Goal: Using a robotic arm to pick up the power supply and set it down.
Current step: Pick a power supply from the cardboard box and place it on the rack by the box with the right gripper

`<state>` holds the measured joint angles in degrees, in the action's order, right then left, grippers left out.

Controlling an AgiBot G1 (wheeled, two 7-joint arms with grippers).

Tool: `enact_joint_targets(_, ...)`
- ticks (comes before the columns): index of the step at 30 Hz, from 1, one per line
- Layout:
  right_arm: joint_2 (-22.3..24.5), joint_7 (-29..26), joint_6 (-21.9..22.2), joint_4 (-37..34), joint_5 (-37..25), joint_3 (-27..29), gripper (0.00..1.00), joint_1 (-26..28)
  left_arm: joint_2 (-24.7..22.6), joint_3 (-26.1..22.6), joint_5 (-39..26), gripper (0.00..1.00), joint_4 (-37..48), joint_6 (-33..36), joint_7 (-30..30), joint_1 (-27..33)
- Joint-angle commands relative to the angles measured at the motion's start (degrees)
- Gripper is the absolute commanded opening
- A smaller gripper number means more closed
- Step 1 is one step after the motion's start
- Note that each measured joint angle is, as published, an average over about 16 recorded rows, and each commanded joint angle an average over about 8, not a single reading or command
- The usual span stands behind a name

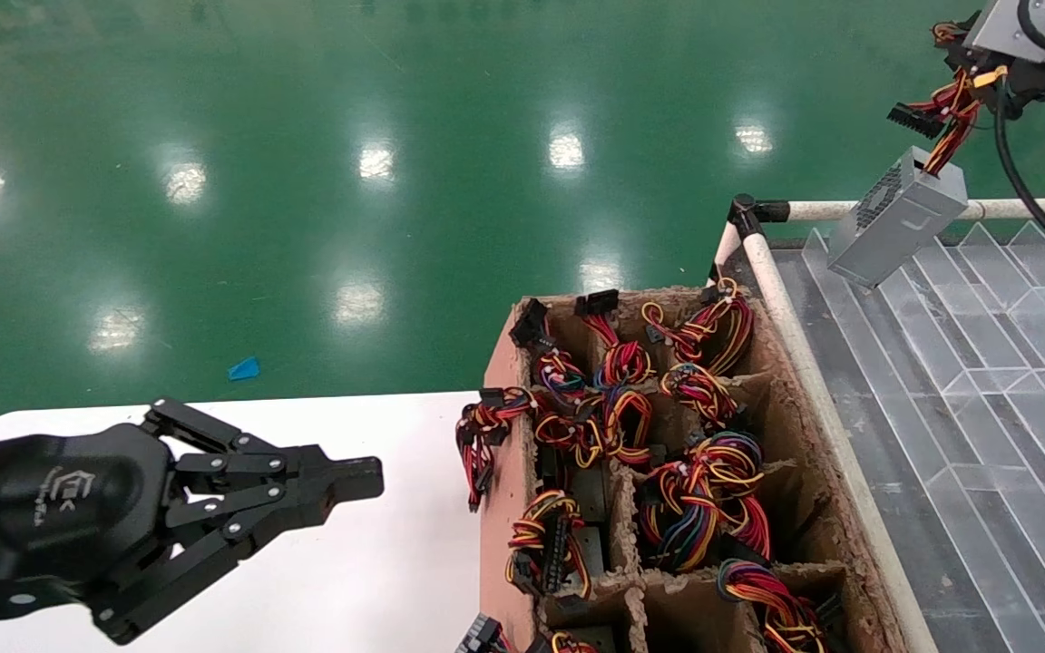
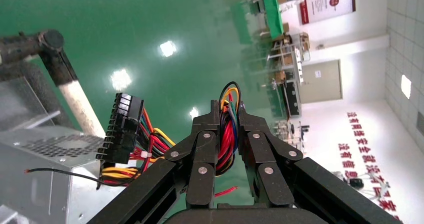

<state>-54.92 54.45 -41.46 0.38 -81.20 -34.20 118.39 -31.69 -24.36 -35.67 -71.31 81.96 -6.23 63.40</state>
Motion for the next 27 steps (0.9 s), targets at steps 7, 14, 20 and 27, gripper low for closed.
enact_joint_targets(7,-0.1,0.6,1.8,-0.4,0.3,0.2,0.00,-1.1,0.0,0.0,0.0,0.00,0.0,0.0,0.0,0.0)
enact_joint_targets(14,0.1,1.4,4.3,-0.1,1.3,0.9,0.00,-2.2,0.0,0.0,0.0,0.00,0.0,0.0,0.0,0.0)
enact_joint_targets(20,0.2,2.3,6.7,0.2,2.2,1.6,0.00,-2.8,0.0,0.0,0.0,0.00,0.0,0.0,0.0,0.0)
enact_joint_targets(27,-0.3,3.1,7.1,0.2,3.0,2.1,0.00,-3.7,0.0,0.0,0.0,0.00,0.0,0.0,0.0,0.0)
